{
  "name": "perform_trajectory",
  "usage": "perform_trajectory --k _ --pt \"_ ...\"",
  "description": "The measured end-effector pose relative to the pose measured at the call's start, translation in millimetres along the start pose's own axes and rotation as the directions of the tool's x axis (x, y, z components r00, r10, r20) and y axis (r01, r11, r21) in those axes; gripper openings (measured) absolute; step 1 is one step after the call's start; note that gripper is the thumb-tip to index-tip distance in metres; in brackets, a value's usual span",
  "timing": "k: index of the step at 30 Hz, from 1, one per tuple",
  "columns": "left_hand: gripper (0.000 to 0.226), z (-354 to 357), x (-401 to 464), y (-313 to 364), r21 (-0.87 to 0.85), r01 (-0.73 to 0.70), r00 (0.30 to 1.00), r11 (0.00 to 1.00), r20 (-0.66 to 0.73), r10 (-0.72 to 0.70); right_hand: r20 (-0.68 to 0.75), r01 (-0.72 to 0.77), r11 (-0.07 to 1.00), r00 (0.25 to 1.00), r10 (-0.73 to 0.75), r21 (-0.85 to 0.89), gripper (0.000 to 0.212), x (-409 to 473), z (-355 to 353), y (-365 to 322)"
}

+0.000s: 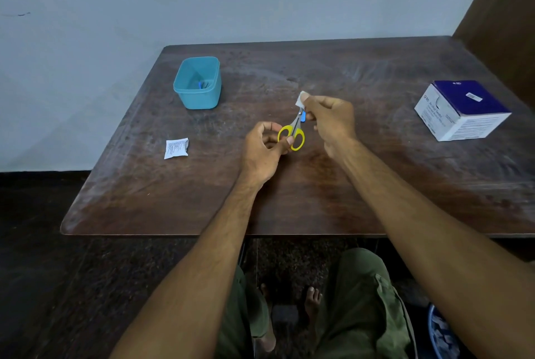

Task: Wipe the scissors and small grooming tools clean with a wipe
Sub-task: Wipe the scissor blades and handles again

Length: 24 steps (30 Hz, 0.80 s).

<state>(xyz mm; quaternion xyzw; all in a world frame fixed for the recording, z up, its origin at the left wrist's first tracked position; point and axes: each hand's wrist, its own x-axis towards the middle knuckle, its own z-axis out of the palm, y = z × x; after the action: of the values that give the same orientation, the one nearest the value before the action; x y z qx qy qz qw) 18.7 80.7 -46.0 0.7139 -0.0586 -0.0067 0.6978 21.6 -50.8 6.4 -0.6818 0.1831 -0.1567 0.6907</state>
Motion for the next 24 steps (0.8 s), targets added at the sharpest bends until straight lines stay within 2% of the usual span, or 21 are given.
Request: perform_trajectory --k 7,11,15,17,22,24 --pt "0.026 0 0 0 0.002 0.001 1.000 1.000 -0.012 -0.001 0.063 0.061 0.994 0.996 -0.055 -0.093 0.015 -11 -2 18" --pt "0.025 0 0 1 -0.032 0.008 1.000 0.999 -0.026 -0.009 0.062 0.068 0.994 0.996 -0.063 -0.090 0.010 -3 -3 13" --pt "0.025 -2 0 0 -0.037 0.005 0.999 0.999 -0.039 -0.006 0.168 0.125 0.978 0.981 -0.097 -0.166 0.003 -11 -3 22" --pt "0.025 -2 0 0 -0.022 -0.001 1.000 1.000 -0.024 0.001 0.187 0.112 0.976 0.979 -0.077 -0.187 0.006 -11 -7 23" --pt "0.025 0 0 -2 -0.014 0.000 1.000 1.000 -0.026 -0.001 0.112 0.045 0.992 0.993 -0.033 -0.115 0.012 -2 -9 14" --pt "0.025 -2 0 -2 -0.019 0.004 0.999 1.000 -0.035 -0.005 0.144 0.062 0.991 0.989 -0.044 -0.119 0.010 -6 -6 17"
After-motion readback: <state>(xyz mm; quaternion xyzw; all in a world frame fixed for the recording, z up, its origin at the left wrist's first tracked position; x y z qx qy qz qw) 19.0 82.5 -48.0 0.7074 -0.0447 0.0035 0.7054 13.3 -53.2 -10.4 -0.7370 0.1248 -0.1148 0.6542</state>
